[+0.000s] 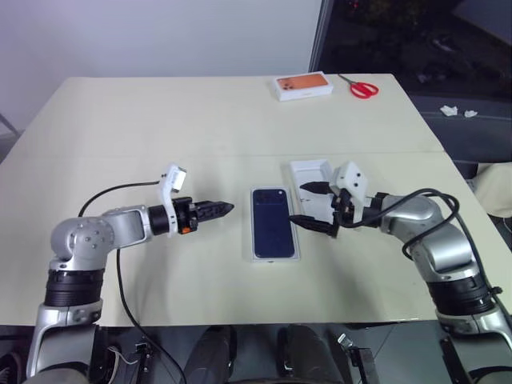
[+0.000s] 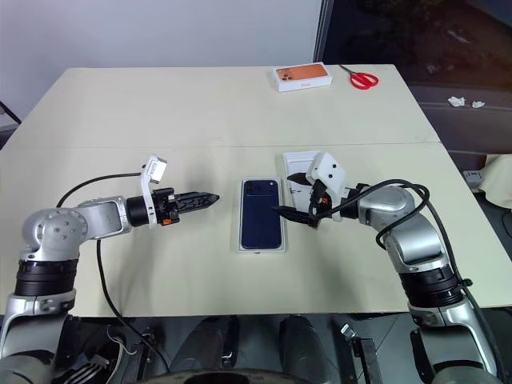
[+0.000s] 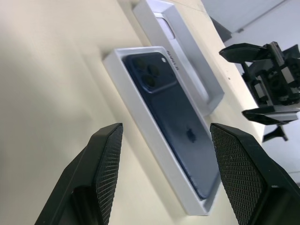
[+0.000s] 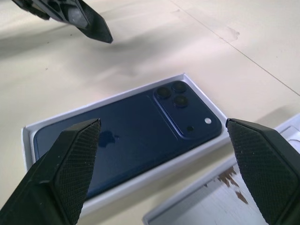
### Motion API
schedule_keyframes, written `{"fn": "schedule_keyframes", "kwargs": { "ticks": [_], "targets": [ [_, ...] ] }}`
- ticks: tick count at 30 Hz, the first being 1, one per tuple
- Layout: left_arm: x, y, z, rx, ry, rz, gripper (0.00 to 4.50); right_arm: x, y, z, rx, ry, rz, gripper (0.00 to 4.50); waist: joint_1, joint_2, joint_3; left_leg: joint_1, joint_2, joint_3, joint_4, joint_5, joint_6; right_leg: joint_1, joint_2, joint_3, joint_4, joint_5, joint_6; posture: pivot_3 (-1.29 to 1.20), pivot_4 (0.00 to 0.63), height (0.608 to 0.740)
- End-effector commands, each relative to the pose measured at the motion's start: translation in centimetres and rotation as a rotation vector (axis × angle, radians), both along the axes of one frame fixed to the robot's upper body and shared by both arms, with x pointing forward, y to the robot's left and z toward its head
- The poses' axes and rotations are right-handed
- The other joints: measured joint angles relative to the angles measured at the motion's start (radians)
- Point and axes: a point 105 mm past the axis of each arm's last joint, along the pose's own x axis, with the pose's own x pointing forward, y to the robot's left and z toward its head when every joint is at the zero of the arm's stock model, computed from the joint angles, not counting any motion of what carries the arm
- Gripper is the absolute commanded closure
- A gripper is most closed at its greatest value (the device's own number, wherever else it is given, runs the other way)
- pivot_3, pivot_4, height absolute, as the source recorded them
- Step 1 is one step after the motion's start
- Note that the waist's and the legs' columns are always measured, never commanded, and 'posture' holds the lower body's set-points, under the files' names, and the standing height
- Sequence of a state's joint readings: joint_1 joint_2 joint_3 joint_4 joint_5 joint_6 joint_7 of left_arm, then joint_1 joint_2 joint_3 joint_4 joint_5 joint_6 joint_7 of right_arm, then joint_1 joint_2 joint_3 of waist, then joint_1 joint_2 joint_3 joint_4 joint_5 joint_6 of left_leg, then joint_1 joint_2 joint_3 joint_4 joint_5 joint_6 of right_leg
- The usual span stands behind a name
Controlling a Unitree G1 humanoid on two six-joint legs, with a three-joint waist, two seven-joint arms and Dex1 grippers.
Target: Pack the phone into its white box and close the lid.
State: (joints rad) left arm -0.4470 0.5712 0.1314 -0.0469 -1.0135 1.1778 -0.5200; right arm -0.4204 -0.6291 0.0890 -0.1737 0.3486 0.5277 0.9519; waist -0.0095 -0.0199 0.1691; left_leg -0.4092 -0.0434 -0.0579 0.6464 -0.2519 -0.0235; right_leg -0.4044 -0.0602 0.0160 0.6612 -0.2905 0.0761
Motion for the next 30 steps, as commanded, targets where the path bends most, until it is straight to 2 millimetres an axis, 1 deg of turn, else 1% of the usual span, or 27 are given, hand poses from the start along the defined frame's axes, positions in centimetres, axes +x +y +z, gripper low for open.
{"fn": "schedule_keyframes", "kwargs": {
  "ticks": [1,2,4,5,7,9,10,11,14,16,19,23,30],
  "targets": [
    [0.1,0.3,0.3,0.004,-0.036,0.002,1.39,-0.7,0.6,0.4,-0.011,-0.028,0.030,0.00,-0.001,0.000,0.000,0.000,0.000,0.000,0.000,0.000,0.000,0.000,0.000,0.000,0.000,0.000,0.000,0.00,0.150,0.740],
    [0.1,0.4,0.1,0.005,-0.023,0.006,1.34,-0.8,0.4,0.2,-0.018,-0.022,0.029,0.26,-0.001,0.000,0.000,0.000,0.000,0.000,0.000,0.000,0.000,0.000,0.000,0.000,0.000,0.000,0.000,0.00,0.150,0.740],
    [0.2,0.6,-0.3,0.004,-0.009,0.022,1.88,-0.9,0.0,0.0,-0.020,-0.006,0.022,0.88,-0.001,0.000,0.000,0.000,0.000,0.000,0.000,0.000,0.000,0.000,0.000,0.000,0.000,0.000,0.000,0.00,0.150,0.740],
    [0.3,0.7,-0.5,0.015,-0.009,0.030,2.22,-1.1,-0.1,0.0,-0.020,0.001,0.025,1.38,-0.001,0.000,0.000,0.000,0.000,0.000,0.000,0.000,0.001,0.000,0.000,0.000,0.000,0.000,0.000,0.00,0.150,0.740],
    [0.3,0.7,-0.7,0.012,-0.003,0.027,3.21,-1.3,-0.3,-0.1,-0.022,0.013,0.029,2.38,-0.001,0.000,0.000,0.000,0.000,0.000,0.000,-0.001,0.001,0.000,0.000,0.000,0.000,0.000,0.000,0.00,0.150,0.740],
    [0.2,0.5,-1.1,0.000,0.012,0.025,4.22,-1.8,-0.3,-0.8,-0.056,0.021,0.047,3.44,-0.001,0.000,0.000,0.000,0.000,0.000,0.000,-0.001,0.001,0.000,0.000,0.000,0.000,0.000,0.000,0.00,0.150,0.740],
    [0.2,0.3,-1.3,0.000,0.019,0.023,4.50,-1.9,-0.3,-1.2,-0.080,0.019,0.052,3.94,-0.001,0.000,0.000,0.000,0.000,0.000,0.000,-0.001,0.001,0.000,0.000,0.000,0.000,0.000,0.000,0.00,0.150,0.740],
    [0.2,0.2,-1.5,0.002,0.022,0.023,4.50,-1.9,-0.4,-1.5,-0.101,0.013,0.053,4.46,-0.001,0.000,0.000,0.000,0.000,0.000,0.000,-0.001,0.001,0.000,0.000,0.000,0.000,0.000,0.000,0.00,0.150,0.740],
    [-0.1,-0.5,-2.3,0.013,0.036,0.006,4.50,-1.7,-0.3,-1.9,-0.114,0.006,0.037,4.46,-0.001,0.000,0.000,0.000,0.000,0.000,0.000,-0.001,0.001,0.000,0.000,0.000,0.000,0.000,0.000,0.00,0.150,0.740],
    [-0.1,-1.0,-2.6,0.011,0.041,-0.001,4.50,-1.5,-0.6,-2.7,-0.187,-0.024,0.035,4.46,-0.001,0.000,0.000,0.000,0.000,0.000,0.000,-0.001,0.001,0.000,0.000,0.000,0.000,0.000,0.000,0.00,0.150,0.740],
    [-0.2,-1.7,-3.0,0.023,0.049,-0.009,4.50,-1.7,-0.9,-3.4,-0.228,-0.022,0.044,4.46,-0.001,0.000,0.000,0.000,0.000,0.000,0.000,-0.001,0.001,0.000,0.000,0.000,0.000,0.000,0.000,0.00,0.150,0.740],
    [-0.3,-2.3,-3.4,0.033,0.056,-0.023,4.50,-2.0,-1.6,-4.7,-0.329,-0.041,0.070,4.46,0.000,0.000,0.000,0.000,0.000,0.000,0.000,-0.001,0.001,0.000,0.000,0.000,0.000,0.000,0.000,0.00,0.150,0.740],
    [-0.4,-4.0,-4.4,0.028,0.076,-0.049,4.50,-1.8,-1.3,-5.1,-0.348,-0.066,0.069,4.46,-0.001,0.000,0.000,0.000,0.000,0.000,0.001,-0.001,0.001,0.000,0.000,0.000,0.000,0.000,0.000,0.00,0.150,0.740]
  ]
}}
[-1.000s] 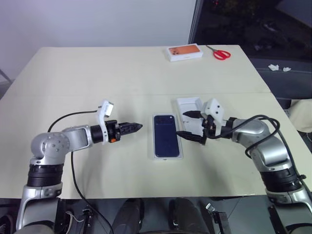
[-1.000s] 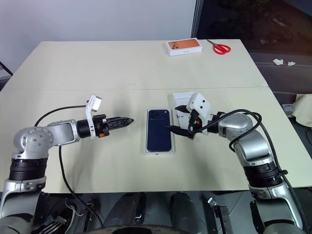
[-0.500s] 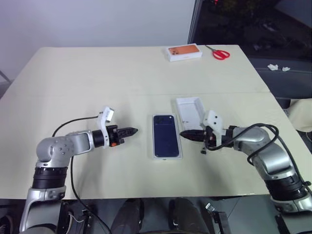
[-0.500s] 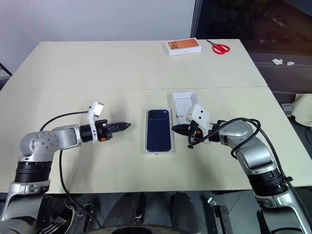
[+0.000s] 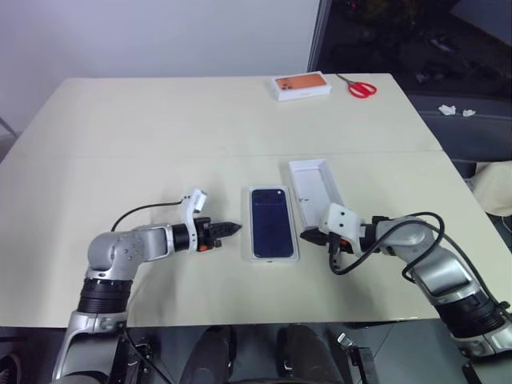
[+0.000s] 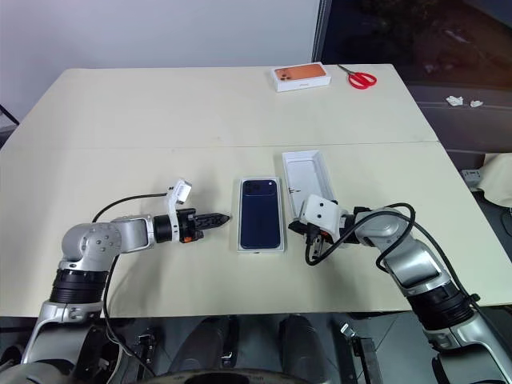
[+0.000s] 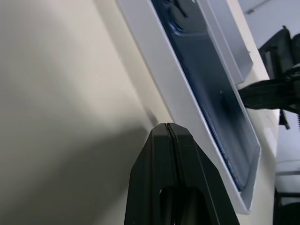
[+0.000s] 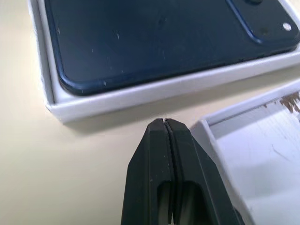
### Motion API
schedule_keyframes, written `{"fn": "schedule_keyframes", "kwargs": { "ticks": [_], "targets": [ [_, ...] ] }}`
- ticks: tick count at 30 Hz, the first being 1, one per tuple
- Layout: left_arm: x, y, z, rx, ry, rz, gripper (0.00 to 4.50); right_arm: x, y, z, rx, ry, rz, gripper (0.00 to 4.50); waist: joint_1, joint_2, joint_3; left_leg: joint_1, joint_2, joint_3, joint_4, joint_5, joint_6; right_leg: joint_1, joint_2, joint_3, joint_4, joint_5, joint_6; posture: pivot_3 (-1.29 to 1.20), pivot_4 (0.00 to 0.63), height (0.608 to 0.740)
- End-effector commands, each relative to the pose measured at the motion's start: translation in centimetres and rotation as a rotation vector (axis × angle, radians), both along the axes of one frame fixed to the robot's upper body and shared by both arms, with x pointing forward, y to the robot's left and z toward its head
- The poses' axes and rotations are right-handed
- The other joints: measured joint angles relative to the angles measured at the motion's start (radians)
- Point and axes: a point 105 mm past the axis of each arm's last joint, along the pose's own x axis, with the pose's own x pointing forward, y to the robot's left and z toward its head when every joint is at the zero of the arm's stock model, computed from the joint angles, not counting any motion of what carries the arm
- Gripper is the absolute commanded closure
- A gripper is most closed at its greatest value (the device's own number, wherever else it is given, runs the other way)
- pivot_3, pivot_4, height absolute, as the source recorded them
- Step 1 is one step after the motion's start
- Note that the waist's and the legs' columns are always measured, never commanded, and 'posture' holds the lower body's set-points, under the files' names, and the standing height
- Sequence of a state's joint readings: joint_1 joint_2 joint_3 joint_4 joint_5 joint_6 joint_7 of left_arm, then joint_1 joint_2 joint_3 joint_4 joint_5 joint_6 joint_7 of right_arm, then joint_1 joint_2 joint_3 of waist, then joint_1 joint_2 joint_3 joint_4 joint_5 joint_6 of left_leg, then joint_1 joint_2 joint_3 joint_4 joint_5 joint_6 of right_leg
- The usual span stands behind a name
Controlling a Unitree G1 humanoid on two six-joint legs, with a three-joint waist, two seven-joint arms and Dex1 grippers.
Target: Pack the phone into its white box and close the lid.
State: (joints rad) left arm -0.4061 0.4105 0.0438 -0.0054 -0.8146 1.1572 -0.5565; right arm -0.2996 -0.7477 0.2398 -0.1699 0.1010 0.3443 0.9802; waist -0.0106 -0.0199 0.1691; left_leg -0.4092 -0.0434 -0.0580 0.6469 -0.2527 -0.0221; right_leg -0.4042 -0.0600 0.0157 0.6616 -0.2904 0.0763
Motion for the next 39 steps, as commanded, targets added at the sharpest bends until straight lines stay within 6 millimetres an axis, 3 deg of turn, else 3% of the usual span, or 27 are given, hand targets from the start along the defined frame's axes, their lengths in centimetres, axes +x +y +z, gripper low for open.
{"fn": "schedule_keyframes", "kwargs": {
  "ticks": [1,18,29,38,39],
  "targets": [
    [0.2,-1.1,0.3,-0.004,-0.026,-0.021,4.50,0.2,0.5,0.6,0.011,-0.041,0.013,4.46,0.001,0.000,0.000,0.000,0.000,0.000,0.000,0.000,0.000,0.000,0.000,0.000,0.000,0.000,0.000,0.00,0.150,0.740],
    [0.9,-4.0,0.5,-0.009,-0.045,-0.090,4.50,1.0,-0.5,0.6,0.004,-0.058,-0.033,4.46,0.021,0.000,0.000,0.000,0.000,0.000,0.002,0.000,0.000,0.001,0.000,0.000,0.000,0.000,0.000,0.00,0.150,0.740],
    [0.8,-3.2,0.4,0.009,-0.054,-0.082,4.50,0.5,-0.9,0.5,-0.011,-0.039,-0.024,4.46,0.022,0.000,0.000,0.000,-0.001,0.000,0.002,0.001,-0.001,0.002,0.000,0.000,0.000,0.000,0.000,0.00,0.150,0.740],
    [0.8,-1.4,0.6,0.024,-0.063,-0.063,4.50,0.1,-1.8,2.2,0.026,0.001,-0.034,4.46,0.016,0.000,0.000,0.000,0.000,0.000,0.002,0.000,0.000,0.001,0.000,0.000,0.000,0.000,0.000,0.00,0.150,0.740],
    [0.8,-1.3,0.6,0.024,-0.064,-0.062,3.94,0.0,-1.8,2.3,0.032,0.007,-0.035,3.92,0.015,0.000,0.000,0.000,0.000,0.000,0.002,0.000,0.000,0.001,0.000,0.000,0.000,0.000,0.000,0.00,0.150,0.740]
  ]
}}
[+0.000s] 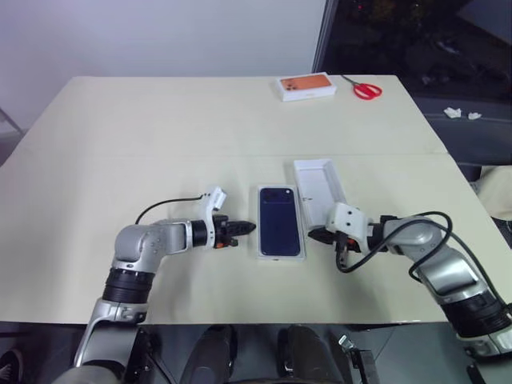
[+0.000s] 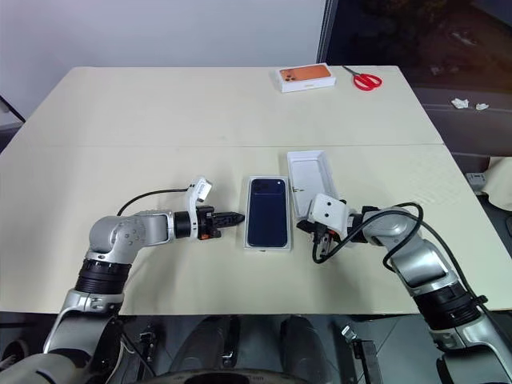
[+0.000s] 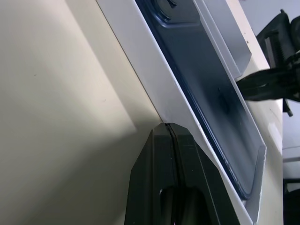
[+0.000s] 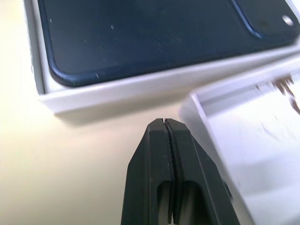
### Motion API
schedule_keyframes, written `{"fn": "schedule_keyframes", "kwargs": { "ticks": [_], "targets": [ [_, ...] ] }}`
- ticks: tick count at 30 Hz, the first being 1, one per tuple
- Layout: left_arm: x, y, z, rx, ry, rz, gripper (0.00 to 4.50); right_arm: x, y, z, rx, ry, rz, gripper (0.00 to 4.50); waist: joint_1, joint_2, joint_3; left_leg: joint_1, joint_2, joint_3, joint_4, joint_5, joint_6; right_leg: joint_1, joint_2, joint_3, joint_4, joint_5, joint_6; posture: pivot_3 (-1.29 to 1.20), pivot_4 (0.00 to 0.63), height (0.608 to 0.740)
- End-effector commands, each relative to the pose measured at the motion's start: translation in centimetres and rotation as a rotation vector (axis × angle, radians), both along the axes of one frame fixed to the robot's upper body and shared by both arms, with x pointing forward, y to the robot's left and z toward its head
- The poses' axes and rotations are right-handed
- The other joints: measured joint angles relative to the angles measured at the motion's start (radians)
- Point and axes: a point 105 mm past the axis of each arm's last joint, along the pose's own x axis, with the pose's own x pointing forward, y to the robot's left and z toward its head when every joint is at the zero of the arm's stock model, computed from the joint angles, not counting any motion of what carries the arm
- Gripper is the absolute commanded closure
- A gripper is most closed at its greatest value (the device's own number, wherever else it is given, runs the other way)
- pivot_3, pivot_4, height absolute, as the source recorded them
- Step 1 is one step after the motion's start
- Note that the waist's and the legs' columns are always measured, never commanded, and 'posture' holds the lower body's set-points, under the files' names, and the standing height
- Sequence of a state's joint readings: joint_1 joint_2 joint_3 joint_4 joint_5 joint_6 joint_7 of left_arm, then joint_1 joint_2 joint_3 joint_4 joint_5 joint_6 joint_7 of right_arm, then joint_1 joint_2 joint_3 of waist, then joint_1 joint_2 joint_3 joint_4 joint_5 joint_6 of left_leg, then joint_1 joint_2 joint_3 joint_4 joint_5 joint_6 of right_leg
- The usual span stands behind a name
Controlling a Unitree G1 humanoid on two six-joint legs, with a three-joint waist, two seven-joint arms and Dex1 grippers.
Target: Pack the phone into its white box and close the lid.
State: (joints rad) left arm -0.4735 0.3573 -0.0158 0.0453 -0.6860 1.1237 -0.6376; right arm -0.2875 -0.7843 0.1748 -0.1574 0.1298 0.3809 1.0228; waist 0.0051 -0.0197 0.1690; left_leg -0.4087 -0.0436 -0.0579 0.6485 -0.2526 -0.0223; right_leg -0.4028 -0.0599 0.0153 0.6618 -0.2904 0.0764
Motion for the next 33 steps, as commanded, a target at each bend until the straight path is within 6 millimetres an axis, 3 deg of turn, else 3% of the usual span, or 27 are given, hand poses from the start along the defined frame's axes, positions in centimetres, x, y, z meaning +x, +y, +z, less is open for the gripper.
{"fn": "schedule_keyframes", "kwargs": {
  "ticks": [1,8,16,21,27,33],
  "targets": [
    [0.1,1.0,0.6,0.002,-0.030,0.011,3.61,-0.1,0.2,1.9,0.031,-0.027,0.017,3.58,-0.001,0.000,0.000,0.000,0.000,0.000,0.000,0.000,0.000,0.000,0.000,0.000,0.000,0.000,0.000,0.00,0.150,0.740],
    [0.1,3.0,0.9,0.039,-0.067,0.014,0.16,-0.7,-0.7,3.0,0.009,-0.017,0.022,0.01,-0.002,0.001,0.000,0.001,0.000,0.000,0.000,0.000,0.000,0.001,0.000,0.000,0.000,0.000,0.000,0.00,0.150,0.740],
    [1.1,5.1,1.8,0.063,-0.143,0.036,0.02,0.3,-1.5,4.0,-0.014,-0.072,-0.006,0.00,-0.016,0.001,0.000,0.001,0.001,0.000,-0.001,0.000,0.000,0.001,0.000,0.000,0.000,0.000,0.000,0.00,0.150,0.740],
    [1.6,5.5,2.1,0.064,-0.167,0.051,0.02,2.4,-1.6,4.1,-0.013,-0.110,-0.097,0.00,-0.018,0.001,0.000,0.001,0.001,0.000,-0.001,0.000,0.000,0.001,0.000,0.000,0.000,0.000,0.000,0.00,0.150,0.740],
    [1.9,5.6,2.3,0.059,-0.183,0.070,0.02,4.4,0.0,5.4,0.125,-0.059,-0.231,0.00,-0.018,0.001,0.000,0.001,0.001,0.000,-0.001,0.000,0.000,-0.001,0.000,0.000,0.001,0.000,0.000,0.00,0.150,0.740],
    [2.1,5.7,1.9,0.063,-0.184,0.099,0.02,8.1,1.4,8.2,0.320,-0.063,-0.510,0.00,-0.017,0.001,-0.001,0.000,0.001,0.000,-0.001,0.000,0.000,-0.002,0.000,0.001,0.002,0.000,0.000,0.00,0.150,0.740]
  ]
}}
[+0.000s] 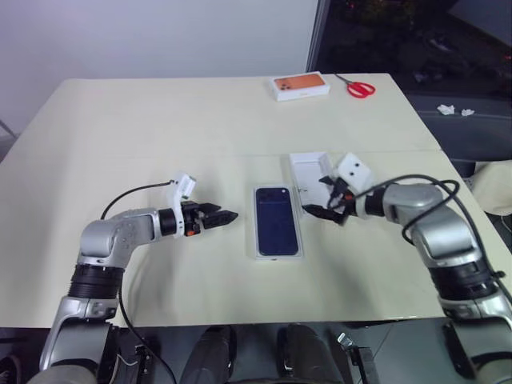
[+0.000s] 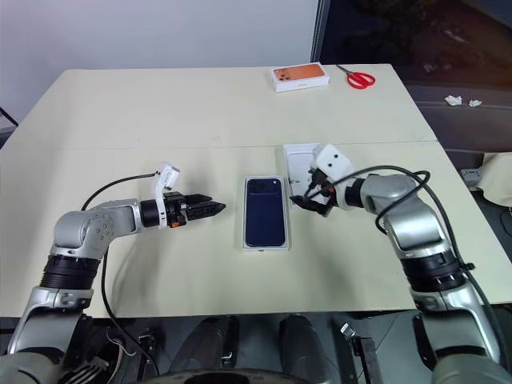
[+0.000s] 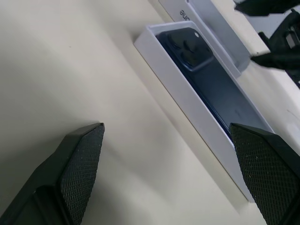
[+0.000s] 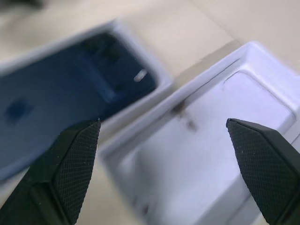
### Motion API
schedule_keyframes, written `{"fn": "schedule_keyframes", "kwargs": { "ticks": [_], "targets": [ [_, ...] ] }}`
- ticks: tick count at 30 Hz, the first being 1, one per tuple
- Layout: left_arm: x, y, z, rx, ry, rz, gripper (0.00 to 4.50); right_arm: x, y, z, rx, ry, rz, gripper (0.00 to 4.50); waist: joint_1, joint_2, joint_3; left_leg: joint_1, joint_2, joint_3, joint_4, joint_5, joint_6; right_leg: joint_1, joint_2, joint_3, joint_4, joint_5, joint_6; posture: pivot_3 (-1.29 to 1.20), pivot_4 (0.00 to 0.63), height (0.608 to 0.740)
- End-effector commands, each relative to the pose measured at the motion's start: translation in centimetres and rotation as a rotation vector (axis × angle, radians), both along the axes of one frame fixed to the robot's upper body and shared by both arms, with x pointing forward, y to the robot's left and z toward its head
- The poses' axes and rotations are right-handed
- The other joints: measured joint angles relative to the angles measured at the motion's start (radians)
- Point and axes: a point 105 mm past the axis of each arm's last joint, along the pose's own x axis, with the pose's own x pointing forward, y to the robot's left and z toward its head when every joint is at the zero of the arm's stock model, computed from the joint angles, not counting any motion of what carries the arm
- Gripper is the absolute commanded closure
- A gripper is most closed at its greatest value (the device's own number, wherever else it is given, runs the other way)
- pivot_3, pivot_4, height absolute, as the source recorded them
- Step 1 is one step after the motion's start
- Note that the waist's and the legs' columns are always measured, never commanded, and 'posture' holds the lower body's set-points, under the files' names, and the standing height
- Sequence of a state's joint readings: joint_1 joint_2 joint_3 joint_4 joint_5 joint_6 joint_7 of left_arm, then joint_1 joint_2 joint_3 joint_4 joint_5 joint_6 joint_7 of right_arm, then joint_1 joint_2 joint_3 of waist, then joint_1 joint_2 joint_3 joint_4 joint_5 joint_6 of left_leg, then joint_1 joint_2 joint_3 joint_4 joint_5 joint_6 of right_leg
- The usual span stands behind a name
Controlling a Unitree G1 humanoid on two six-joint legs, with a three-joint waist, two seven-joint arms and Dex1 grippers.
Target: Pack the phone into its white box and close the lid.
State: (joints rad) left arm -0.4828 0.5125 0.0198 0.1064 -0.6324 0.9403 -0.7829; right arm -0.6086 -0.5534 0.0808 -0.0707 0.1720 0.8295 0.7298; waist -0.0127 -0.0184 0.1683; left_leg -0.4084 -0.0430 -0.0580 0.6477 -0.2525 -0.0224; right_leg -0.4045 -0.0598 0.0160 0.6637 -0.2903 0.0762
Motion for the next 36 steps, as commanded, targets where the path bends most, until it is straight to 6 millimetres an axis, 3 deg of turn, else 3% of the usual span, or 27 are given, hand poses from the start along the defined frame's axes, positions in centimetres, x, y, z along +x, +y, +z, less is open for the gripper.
{"fn": "schedule_keyframes", "kwargs": {
  "ticks": [1,6,12,21,27,36],
  "targets": [
    [0.4,0.6,-0.2,0.014,-0.010,0.045,0.02,1.5,0.0,2.8,0.116,-0.024,-0.154,0.00,0.001,0.000,0.000,0.000,0.000,0.000,0.000,0.000,0.000,0.000,0.000,0.000,0.000,0.000,0.000,0.00,0.150,0.740],
    [0.5,0.4,-0.5,0.015,-0.014,0.057,0.02,2.5,2.0,2.9,0.174,0.057,-0.234,0.00,0.002,0.000,0.000,-0.001,0.000,0.000,0.000,0.000,0.000,-0.001,0.000,0.000,0.000,0.000,0.000,0.00,0.150,0.740],
    [0.7,0.3,-0.7,0.010,-0.021,0.076,0.02,4.2,2.7,0.5,0.155,0.143,-0.383,0.00,0.000,0.001,0.000,0.000,0.000,0.000,-0.001,0.000,0.000,-0.001,0.000,0.000,0.001,0.000,0.000,0.00,0.150,0.740],
    [0.5,0.5,-1.1,0.008,-0.018,0.109,0.02,5.2,2.5,-0.6,0.142,0.189,-0.471,0.00,-0.005,0.001,0.000,0.000,-0.001,0.001,-0.001,0.000,0.000,-0.002,0.000,0.000,0.002,0.000,0.000,0.00,0.150,0.740],
    [0.4,0.3,-1.1,0.005,-0.022,0.112,0.02,5.9,1.7,-0.6,0.046,0.119,-0.485,0.00,-0.006,0.001,0.000,0.000,-0.001,0.001,-0.001,0.000,0.000,-0.002,0.000,0.000,0.002,0.000,0.000,0.00,0.150,0.740],
    [0.5,0.3,-1.0,0.007,-0.028,0.114,0.02,5.4,0.2,-1.2,-0.066,0.064,-0.472,0.00,-0.005,0.001,0.000,0.000,-0.001,0.001,-0.001,0.000,0.000,-0.002,0.001,0.000,0.002,0.000,0.000,0.00,0.150,0.740]
  ]
}}
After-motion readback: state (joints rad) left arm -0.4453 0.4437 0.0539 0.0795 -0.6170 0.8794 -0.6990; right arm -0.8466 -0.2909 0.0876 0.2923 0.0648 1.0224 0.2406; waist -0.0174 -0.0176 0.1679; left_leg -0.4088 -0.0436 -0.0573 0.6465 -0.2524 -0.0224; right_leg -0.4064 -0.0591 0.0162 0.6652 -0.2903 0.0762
